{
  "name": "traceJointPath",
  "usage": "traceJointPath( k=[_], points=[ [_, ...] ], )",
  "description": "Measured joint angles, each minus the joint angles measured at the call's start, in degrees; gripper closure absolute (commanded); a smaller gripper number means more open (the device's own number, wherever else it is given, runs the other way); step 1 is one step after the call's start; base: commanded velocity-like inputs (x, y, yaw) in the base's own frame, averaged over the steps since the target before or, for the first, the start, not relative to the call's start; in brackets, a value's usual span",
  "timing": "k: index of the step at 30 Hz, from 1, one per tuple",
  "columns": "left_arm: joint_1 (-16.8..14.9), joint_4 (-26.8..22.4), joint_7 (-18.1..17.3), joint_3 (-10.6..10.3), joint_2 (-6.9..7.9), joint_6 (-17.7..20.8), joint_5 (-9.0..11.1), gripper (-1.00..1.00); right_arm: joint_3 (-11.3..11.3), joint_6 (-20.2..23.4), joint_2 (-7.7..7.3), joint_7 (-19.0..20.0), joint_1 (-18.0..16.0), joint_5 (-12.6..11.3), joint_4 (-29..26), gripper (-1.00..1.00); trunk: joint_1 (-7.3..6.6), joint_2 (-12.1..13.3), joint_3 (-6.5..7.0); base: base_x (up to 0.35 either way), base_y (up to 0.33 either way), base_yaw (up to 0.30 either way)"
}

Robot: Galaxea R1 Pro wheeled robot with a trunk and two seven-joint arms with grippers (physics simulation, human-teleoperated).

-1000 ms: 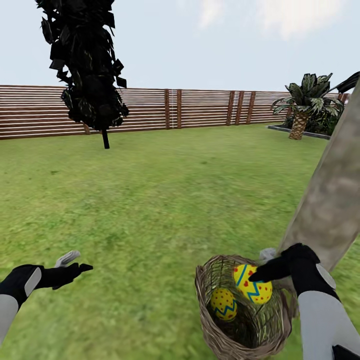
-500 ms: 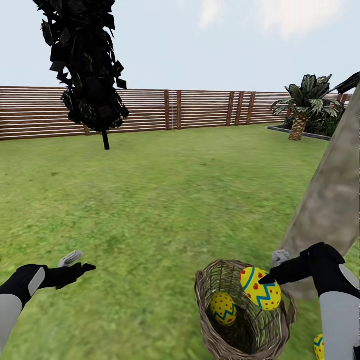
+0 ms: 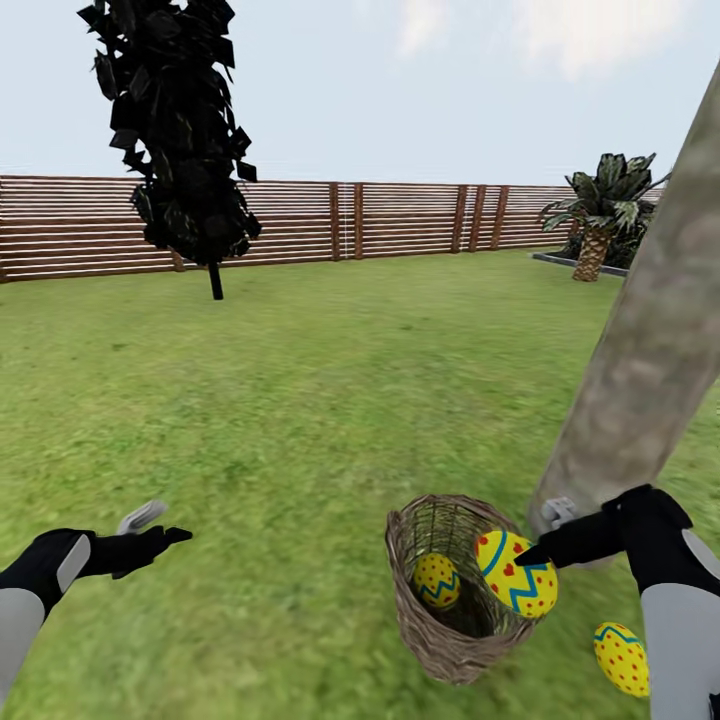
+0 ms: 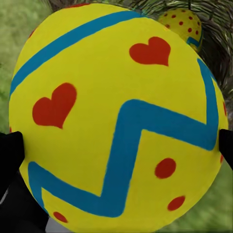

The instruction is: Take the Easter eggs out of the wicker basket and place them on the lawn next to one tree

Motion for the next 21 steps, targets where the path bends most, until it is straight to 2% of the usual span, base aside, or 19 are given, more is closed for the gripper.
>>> traceJointPath(
  k=[2, 5, 7, 9, 11, 15, 16, 21],
  points=[
    [0.00, 0.03, 0.00, 0.01, -0.06, 0.00, 0.00, -1.00, -0.05, 0.00, 0.00, 0.00, 0.01, -0.34, -0.04, 1.00, -0.44, 0.80, 0.36, -0.285, 0.000, 0.000],
    [0.00, 0.10, 0.08, 0.04, -0.22, -0.01, 0.00, -1.00, -0.08, 0.00, -0.15, -0.01, 0.01, -5.71, -0.01, 1.00, -1.13, 2.00, 0.90, -0.065, 0.000, 0.000],
    [0.00, 0.13, 0.09, 0.06, -0.25, -0.03, 0.01, -1.00, -0.08, 0.00, -0.33, -0.01, 0.01, -7.27, 0.02, 1.00, -1.57, 2.81, 1.26, -0.009, 0.000, 0.000],
    [0.00, 0.13, 0.09, 0.07, -0.28, -0.05, 0.01, -1.00, -0.08, 0.00, -0.94, -0.02, 0.02, -7.77, 0.03, 1.00, -2.00, 3.61, 1.62, -0.129, 0.000, 0.000],
    [0.00, 0.13, 0.09, 0.07, -0.55, -0.07, 0.01, -1.00, -0.01, 0.00, -1.59, -0.01, 0.02, -7.36, 0.42, 1.00, -2.42, 4.41, 1.98, -0.292, 0.000, 0.000],
    [0.00, 0.06, 0.00, 0.15, -0.53, 0.00, 0.08, -1.00, 0.13, -0.08, -2.52, -0.01, 0.05, -6.75, 0.90, 1.00, -3.33, 6.01, 2.70, -0.046, 0.000, 0.000],
    [0.00, 0.05, 0.00, 0.14, -0.49, 0.01, 0.08, -1.00, 0.18, -0.08, -3.21, -0.01, 0.05, -6.59, 0.92, 1.00, -3.55, 6.41, 2.88, -0.003, 0.000, 0.000],
    [0.01, 0.10, 0.02, 0.08, -0.52, 0.01, 0.09, -1.00, 0.29, -0.34, -9.58, -0.01, 0.14, -6.49, 3.55, 1.00, -4.65, 8.42, 3.77, 0.000, 0.000, 0.000]
  ],
)
